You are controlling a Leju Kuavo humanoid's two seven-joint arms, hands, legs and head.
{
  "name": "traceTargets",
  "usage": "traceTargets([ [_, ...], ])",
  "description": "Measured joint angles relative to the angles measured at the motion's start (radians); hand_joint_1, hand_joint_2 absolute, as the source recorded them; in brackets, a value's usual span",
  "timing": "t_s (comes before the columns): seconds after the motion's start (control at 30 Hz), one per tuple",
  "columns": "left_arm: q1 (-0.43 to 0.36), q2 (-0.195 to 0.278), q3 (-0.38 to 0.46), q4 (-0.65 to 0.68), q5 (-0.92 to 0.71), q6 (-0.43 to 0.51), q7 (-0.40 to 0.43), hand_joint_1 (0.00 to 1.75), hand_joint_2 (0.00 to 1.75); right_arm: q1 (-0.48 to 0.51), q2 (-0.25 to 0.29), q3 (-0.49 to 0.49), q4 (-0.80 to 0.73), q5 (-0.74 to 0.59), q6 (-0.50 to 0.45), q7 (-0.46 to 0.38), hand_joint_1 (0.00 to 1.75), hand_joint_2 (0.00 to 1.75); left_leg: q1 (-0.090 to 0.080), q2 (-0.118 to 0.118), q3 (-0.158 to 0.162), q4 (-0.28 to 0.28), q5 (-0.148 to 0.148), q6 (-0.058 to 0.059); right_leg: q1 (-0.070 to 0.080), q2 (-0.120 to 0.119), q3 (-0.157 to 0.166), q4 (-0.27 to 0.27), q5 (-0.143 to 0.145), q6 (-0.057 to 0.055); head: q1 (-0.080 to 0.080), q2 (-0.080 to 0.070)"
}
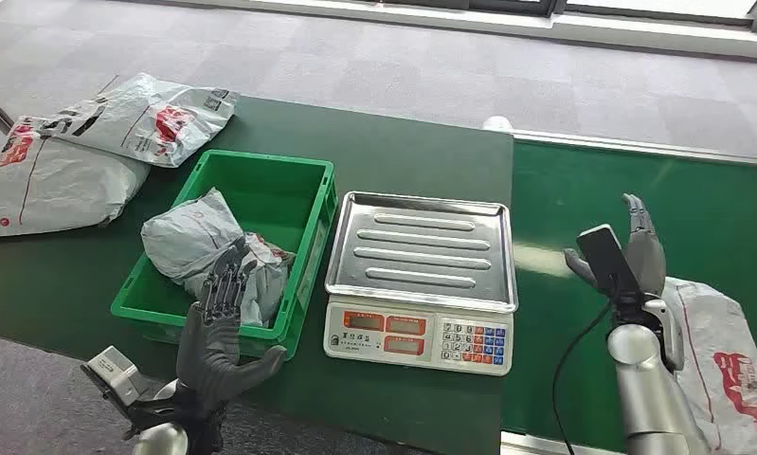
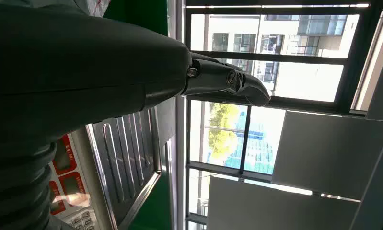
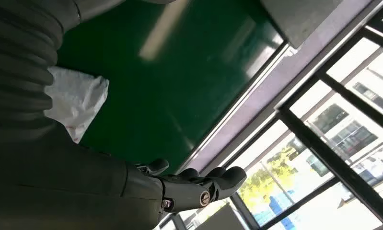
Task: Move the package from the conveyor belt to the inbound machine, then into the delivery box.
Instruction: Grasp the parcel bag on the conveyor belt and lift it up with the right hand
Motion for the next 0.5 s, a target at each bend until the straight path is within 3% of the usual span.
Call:
traceTargets([
  [0.07, -0.004, 0.001, -0.001, 0.003, 0.001, 0.000, 0.000, 0.00, 1.75, -0.033, -0.019, 0.000, 0.050, 0.032, -0.028, 0.039, 0.00, 0.00, 0.000, 0.000, 0.000, 0.000, 0.000, 0.000, 0.000, 0.000, 0.000, 0.000, 0.000, 0.000, 0.000, 0.000],
  [0.13, -0.011, 0.002, -0.003, 0.009, 0.003, 0.001, 0.005, 0.00, 1.75, -0.096, -0.056, 0.000, 0.156, 0.106, -0.077, 0.140, 0.00, 0.00, 0.000, -0.001, 0.000, 0.000, 0.001, 0.001, 0.000, 0.000, 0.000, 0.000, 0.001, 0.001, 0.000, 0.000],
  [0.27, -0.018, 0.003, -0.007, 0.014, 0.004, 0.008, 0.022, 0.00, 1.75, -0.176, -0.112, 0.000, 0.366, 0.273, -0.083, 0.409, 0.00, 1.75, 0.000, -0.003, 0.000, 0.000, 0.001, 0.001, 0.000, -0.001, 0.001, 0.000, 0.001, 0.002, 0.000, 0.000],
  [0.37, -0.018, 0.003, -0.007, 0.015, -0.001, 0.013, 0.035, 0.00, 1.75, -0.183, -0.129, 0.000, 0.471, 0.330, 0.027, 0.552, 0.00, 1.75, 0.000, -0.003, 0.000, 0.000, 0.000, 0.001, 0.000, -0.001, 0.001, 0.000, 0.001, 0.001, 0.000, 0.000],
  [0.43, -0.017, 0.003, -0.007, 0.017, -0.006, 0.015, 0.039, 0.00, 1.75, -0.168, -0.134, 0.000, 0.518, 0.327, 0.091, 0.569, 0.00, 1.75, 0.000, -0.003, 0.000, 0.000, 0.000, 0.001, 0.000, -0.002, 0.000, 0.000, 0.000, 0.001, 0.000, 0.000],
  [0.5, -0.017, 0.003, -0.006, 0.018, -0.007, 0.015, 0.040, 0.00, 1.75, -0.154, -0.137, -0.006, 0.548, 0.307, 0.128, 0.535, 0.00, 1.75, 0.000, -0.003, -0.001, 0.000, 0.000, 0.001, 0.000, -0.002, -0.001, 0.000, 0.000, 0.001, 0.000, 0.000],
])
